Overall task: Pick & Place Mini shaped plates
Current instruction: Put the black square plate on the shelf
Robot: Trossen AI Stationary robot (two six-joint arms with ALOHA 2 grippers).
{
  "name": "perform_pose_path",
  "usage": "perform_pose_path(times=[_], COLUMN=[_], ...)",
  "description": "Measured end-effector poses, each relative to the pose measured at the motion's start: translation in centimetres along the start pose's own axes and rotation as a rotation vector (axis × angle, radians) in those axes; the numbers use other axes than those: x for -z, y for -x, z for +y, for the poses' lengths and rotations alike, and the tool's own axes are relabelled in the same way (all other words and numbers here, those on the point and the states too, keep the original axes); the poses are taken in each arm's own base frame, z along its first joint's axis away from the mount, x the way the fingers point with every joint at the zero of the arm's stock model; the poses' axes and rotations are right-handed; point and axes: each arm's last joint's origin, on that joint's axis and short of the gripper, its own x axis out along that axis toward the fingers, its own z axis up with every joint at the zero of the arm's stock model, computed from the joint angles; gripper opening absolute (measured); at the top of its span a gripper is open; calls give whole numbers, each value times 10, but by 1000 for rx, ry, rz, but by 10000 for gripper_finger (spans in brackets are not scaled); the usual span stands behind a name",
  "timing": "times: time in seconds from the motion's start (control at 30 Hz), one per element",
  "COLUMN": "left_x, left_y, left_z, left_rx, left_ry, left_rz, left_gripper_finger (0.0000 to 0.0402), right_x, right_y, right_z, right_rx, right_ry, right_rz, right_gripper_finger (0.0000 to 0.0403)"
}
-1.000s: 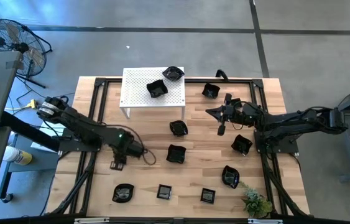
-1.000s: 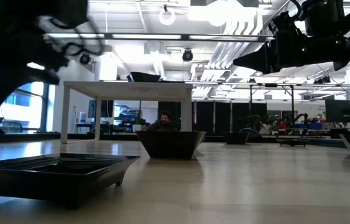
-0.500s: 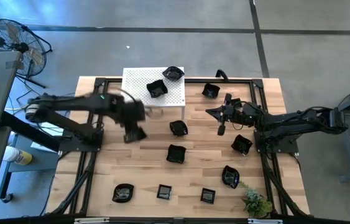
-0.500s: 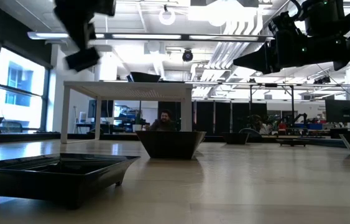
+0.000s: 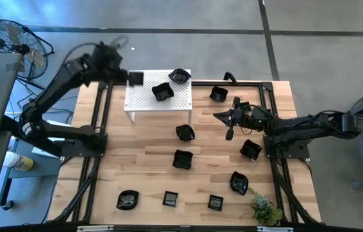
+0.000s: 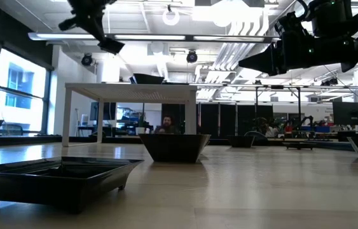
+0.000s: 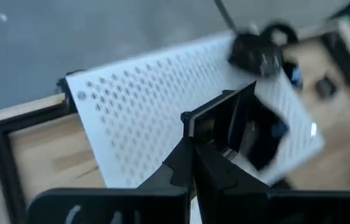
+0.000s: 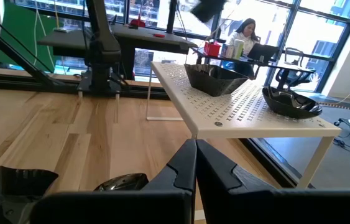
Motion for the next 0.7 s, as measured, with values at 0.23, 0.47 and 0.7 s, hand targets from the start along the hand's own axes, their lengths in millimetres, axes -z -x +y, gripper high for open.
perform_pose_path(times=[0.23, 0.47, 0.7], left_x=[-39, -48, -47], left_y=[-47, -101, -120], left_z=[36, 55, 57], left_rx=[136, 160, 177], left_ry=[164, 238, 224], left_rz=[44, 191, 247], left_gripper_finger=[1, 1, 1], right_x=[0, 0, 0], right_y=[0, 0, 0], right_z=[0, 0, 0], right_rx=[0, 0, 0], right_ry=[0, 0, 0], right_rz=[0, 0, 0], right_gripper_finger=[2, 2, 3])
